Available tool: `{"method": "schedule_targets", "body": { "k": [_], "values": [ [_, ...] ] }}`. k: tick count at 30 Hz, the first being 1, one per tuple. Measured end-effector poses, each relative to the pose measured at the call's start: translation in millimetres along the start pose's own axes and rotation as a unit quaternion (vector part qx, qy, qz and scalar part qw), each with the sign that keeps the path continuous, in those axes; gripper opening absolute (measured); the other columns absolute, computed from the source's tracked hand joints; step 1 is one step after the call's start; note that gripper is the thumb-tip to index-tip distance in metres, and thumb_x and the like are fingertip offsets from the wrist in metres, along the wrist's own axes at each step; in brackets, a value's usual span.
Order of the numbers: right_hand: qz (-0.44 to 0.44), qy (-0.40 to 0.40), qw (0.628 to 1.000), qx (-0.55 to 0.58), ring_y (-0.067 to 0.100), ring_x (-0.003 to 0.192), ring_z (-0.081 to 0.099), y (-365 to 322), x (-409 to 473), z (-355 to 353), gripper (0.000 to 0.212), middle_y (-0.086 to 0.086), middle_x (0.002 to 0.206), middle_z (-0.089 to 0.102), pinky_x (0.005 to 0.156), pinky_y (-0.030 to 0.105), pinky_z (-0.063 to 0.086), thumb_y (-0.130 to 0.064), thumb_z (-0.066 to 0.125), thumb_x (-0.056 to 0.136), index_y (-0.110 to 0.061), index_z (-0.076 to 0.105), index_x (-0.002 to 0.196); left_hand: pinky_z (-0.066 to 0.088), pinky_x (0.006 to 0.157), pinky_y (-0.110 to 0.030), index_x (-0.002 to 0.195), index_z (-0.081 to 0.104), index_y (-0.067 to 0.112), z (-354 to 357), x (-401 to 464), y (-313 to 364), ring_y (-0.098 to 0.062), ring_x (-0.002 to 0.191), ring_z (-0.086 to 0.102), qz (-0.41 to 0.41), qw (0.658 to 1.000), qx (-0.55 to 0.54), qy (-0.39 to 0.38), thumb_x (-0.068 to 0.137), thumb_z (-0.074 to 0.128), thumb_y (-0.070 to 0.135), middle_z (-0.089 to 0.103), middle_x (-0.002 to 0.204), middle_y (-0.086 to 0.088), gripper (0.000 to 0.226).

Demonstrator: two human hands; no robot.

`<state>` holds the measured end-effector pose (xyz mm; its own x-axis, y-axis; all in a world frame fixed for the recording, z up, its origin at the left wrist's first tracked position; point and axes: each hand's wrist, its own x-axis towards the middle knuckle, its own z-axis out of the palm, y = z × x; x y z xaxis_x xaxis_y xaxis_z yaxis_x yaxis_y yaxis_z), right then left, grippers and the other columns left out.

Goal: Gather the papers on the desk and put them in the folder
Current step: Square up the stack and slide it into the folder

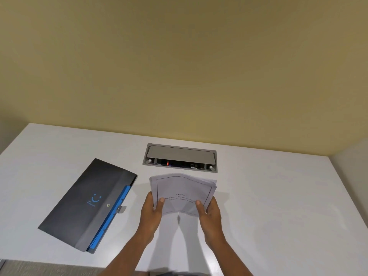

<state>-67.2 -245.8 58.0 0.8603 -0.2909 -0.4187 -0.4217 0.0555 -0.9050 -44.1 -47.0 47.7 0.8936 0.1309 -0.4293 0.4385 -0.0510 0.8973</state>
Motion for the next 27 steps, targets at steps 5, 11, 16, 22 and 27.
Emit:
{"method": "schedule_targets", "body": {
  "k": [5,11,16,22,27],
  "values": [
    [0.027,0.01,1.0,0.001,0.002,0.117,0.071,10.7,-0.8,3.4,0.038,-0.015,0.126,0.076,0.104,0.028,0.055,-0.021,0.066,0.105,-0.03,0.062,0.141,0.056,0.08,-0.017,0.15,0.04,0.035,5.5,2.9,-13.1,-0.018,0.117,0.062,-0.003,1.0,0.011,0.01,0.106,0.052,0.03,0.061,0.132,0.004,0.046],
    [0.024,0.006,1.0,0.008,-0.003,0.116,0.07,8.0,1.5,5.7,0.037,-0.019,0.127,0.076,0.107,0.03,0.052,-0.022,0.064,0.106,-0.034,0.061,0.14,0.057,0.069,-0.011,0.142,0.043,0.043,4.6,3.6,-4.6,-0.015,0.111,0.064,0.017,0.999,-0.008,0.034,0.105,0.054,0.03,0.063,0.122,0.011,0.041],
    [0.013,-0.009,1.0,-0.009,-0.005,0.109,0.071,8.4,-2.9,6.3,0.034,-0.023,0.118,0.076,0.094,0.024,0.057,-0.02,0.069,0.103,-0.044,0.064,0.127,0.055,0.062,-0.006,0.13,0.041,0.053,0.8,1.5,-4.9,-0.012,0.108,0.064,0.031,0.999,-0.009,0.038,0.102,0.06,0.031,0.06,0.118,0.023,0.04],
    [0.015,0.0,1.0,-0.009,-0.001,0.109,0.073,10.3,-1.1,7.2,0.033,-0.018,0.119,0.078,0.102,0.032,0.058,-0.015,0.068,0.103,-0.033,0.067,0.131,0.054,0.063,-0.004,0.125,0.047,0.056,-1.8,-0.1,-10.2,-0.01,0.108,0.064,0.03,0.998,-0.015,0.044,0.104,0.055,0.027,0.064,0.118,0.019,0.036],
    [0.018,0.006,1.0,0.007,0.003,0.113,0.073,6.9,2.0,10.5,0.033,-0.011,0.124,0.077,0.106,0.034,0.057,-0.015,0.064,0.106,-0.027,0.065,0.137,0.057,0.065,-0.007,0.137,0.047,0.041,-1.1,1.2,-11.1,-0.015,0.109,0.065,0.028,0.998,-0.018,0.05,0.105,0.054,0.025,0.065,0.119,0.012,0.036]
  ]
}}
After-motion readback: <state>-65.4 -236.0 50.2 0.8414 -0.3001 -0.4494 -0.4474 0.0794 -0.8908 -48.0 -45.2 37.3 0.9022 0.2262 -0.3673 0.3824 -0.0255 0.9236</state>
